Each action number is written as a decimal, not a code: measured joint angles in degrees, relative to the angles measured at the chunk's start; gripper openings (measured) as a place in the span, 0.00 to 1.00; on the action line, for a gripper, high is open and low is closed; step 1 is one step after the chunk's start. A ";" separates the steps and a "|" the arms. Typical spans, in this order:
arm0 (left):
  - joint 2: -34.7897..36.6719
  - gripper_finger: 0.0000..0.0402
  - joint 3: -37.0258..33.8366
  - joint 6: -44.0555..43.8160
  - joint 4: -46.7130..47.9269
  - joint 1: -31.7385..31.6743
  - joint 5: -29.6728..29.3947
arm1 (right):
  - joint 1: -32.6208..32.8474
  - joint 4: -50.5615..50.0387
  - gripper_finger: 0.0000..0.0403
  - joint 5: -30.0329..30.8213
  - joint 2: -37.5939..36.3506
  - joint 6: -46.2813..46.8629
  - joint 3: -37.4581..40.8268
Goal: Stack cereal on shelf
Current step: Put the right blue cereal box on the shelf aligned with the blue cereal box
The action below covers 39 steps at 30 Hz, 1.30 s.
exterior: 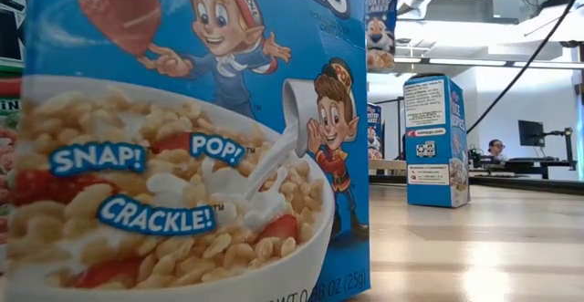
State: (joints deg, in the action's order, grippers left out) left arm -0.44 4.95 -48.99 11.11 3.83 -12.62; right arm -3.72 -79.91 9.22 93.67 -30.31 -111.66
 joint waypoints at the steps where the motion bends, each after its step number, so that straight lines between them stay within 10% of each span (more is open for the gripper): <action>1: 0.05 0.73 0.00 0.45 0.18 -0.01 -0.22 | -0.62 -0.10 0.38 -0.32 0.24 -0.83 -0.04; 39: 0.06 0.73 0.02 0.05 0.13 -0.01 -31.71 | -26.81 24.64 0.38 -17.10 -11.68 -35.26 38.80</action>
State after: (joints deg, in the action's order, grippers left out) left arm -0.38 4.97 -48.94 11.25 3.81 -44.33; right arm -30.54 -55.27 -7.88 81.99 -65.57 -72.86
